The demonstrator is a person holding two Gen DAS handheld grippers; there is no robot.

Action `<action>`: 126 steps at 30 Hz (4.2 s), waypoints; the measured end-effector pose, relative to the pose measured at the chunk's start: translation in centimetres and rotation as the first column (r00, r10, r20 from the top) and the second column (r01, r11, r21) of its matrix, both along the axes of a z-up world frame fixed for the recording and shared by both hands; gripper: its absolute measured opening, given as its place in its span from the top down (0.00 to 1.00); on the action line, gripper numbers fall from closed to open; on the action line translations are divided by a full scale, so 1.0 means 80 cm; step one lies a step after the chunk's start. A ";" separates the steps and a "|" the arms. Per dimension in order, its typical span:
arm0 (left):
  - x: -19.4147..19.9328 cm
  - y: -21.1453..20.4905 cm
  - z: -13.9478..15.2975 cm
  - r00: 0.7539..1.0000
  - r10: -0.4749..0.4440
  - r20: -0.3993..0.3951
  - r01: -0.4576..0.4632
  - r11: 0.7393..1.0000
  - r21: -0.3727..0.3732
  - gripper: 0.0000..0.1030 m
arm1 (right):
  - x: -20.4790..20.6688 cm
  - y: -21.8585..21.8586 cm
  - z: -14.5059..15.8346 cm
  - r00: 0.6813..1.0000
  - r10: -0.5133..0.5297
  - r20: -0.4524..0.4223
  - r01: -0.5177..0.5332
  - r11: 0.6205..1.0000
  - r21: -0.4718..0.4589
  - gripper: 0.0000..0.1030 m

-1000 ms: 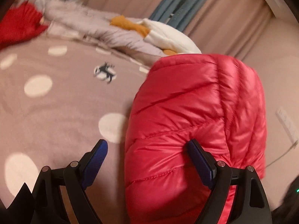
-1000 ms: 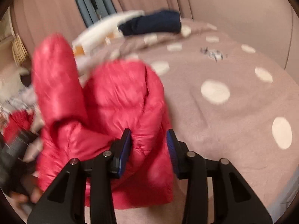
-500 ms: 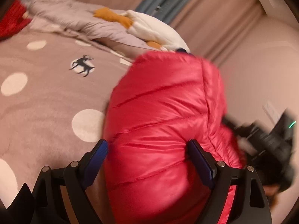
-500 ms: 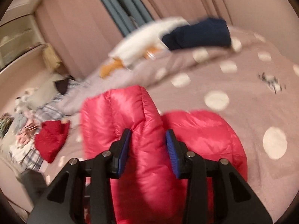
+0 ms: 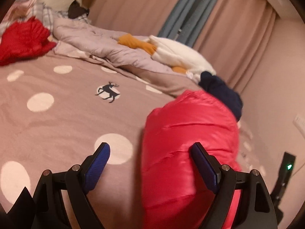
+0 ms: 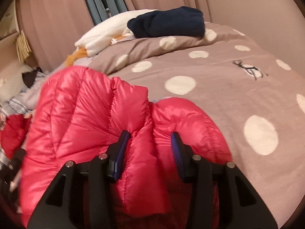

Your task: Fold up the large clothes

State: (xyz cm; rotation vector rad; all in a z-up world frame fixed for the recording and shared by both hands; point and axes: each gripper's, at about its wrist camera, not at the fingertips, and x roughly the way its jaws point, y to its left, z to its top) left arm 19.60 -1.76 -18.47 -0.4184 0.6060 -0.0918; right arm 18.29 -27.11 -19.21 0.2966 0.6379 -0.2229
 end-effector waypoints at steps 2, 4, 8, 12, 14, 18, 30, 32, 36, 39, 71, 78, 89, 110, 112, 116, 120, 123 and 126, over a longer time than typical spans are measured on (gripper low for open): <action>0.017 -0.005 -0.011 0.996 -0.044 -0.073 0.046 0.999 0.021 0.13 | 0.000 -0.009 -0.009 1.000 0.005 -0.008 -0.005 1.000 0.022 0.59; 0.026 0.002 -0.024 0.990 -0.089 -0.106 0.083 0.994 -0.065 0.13 | 0.001 -0.015 -0.015 1.000 -0.008 -0.015 0.008 0.999 0.035 0.59; 0.039 0.000 -0.036 0.978 -0.152 -0.144 0.137 0.984 -0.115 0.13 | 0.002 -0.012 -0.019 0.999 -0.021 -0.024 0.022 1.000 0.005 0.59; 0.038 -0.016 -0.035 0.979 -0.155 -0.130 0.153 0.988 -0.030 0.13 | 0.006 -0.009 -0.023 0.999 -0.035 -0.036 0.034 0.999 -0.020 0.59; 0.034 -0.027 -0.031 0.983 -0.144 -0.111 0.150 0.988 0.043 0.13 | 0.007 -0.007 -0.024 0.999 -0.037 -0.039 0.036 0.999 -0.029 0.59; 0.031 -0.036 -0.033 0.987 -0.131 -0.091 0.141 0.984 0.113 0.13 | 0.008 -0.007 -0.024 0.998 -0.039 -0.045 0.037 0.999 -0.039 0.59; 0.030 -0.030 -0.034 0.987 -0.144 -0.066 0.150 0.984 0.099 0.13 | -0.003 -0.014 -0.023 0.994 -0.109 0.004 0.108 0.990 0.093 0.56; 0.027 -0.032 -0.031 0.988 -0.143 -0.058 0.149 0.982 0.119 0.13 | -0.009 -0.009 -0.021 0.991 -0.131 0.022 0.129 0.989 0.075 0.53; 0.025 -0.033 -0.027 0.989 -0.140 -0.054 0.146 0.979 0.139 0.13 | -0.019 -0.011 -0.019 0.988 -0.152 0.037 0.148 0.985 0.094 0.45; 0.023 -0.032 -0.024 0.991 -0.122 -0.056 0.130 0.978 0.160 0.10 | -0.031 -0.013 -0.017 0.982 -0.184 0.045 0.177 0.976 0.128 0.37; 0.019 0.040 -0.019 0.987 0.000 -0.159 0.025 0.988 0.155 0.01 | -0.128 -0.052 0.018 0.939 -0.340 0.050 0.318 0.914 0.251 0.00; 0.018 0.056 -0.022 0.985 0.008 -0.173 0.000 0.999 0.046 0.01 | -0.133 -0.080 -0.007 0.921 -0.388 -0.024 0.374 0.868 0.327 0.00; 0.034 0.086 -0.055 0.961 -0.103 -0.258 0.011 0.942 -0.335 0.01 | -0.117 -0.092 -0.036 0.956 -0.294 0.002 0.248 0.811 0.530 0.00; 0.053 0.007 -0.082 0.829 -0.535 -0.163 0.333 0.706 -0.625 0.02 | -0.059 -0.048 -0.069 0.992 -0.023 0.121 -0.067 0.725 0.685 0.38; 0.048 -0.001 -0.075 0.843 -0.513 -0.163 0.337 0.738 -0.584 0.02 | -0.060 -0.050 -0.073 0.992 -0.026 0.123 -0.067 0.717 0.694 0.44; 0.036 -0.019 -0.058 0.871 -0.465 -0.158 0.334 0.798 -0.502 0.02 | -0.067 -0.054 -0.073 0.990 -0.034 0.135 -0.070 0.713 0.698 0.47; 0.024 -0.039 -0.029 0.904 -0.403 -0.144 0.338 0.878 -0.338 0.03 | -0.069 -0.053 -0.071 0.990 -0.037 0.140 -0.072 0.712 0.699 0.48; 0.009 -0.058 -0.005 0.924 -0.365 -0.114 0.341 0.922 -0.185 0.04 | -0.073 -0.052 -0.070 0.987 -0.037 0.156 -0.085 0.704 0.705 0.48; 0.002 -0.063 0.003 0.928 -0.356 -0.107 0.341 0.930 -0.141 0.06 | -0.081 -0.051 -0.069 0.984 -0.036 0.177 -0.103 0.689 0.717 0.48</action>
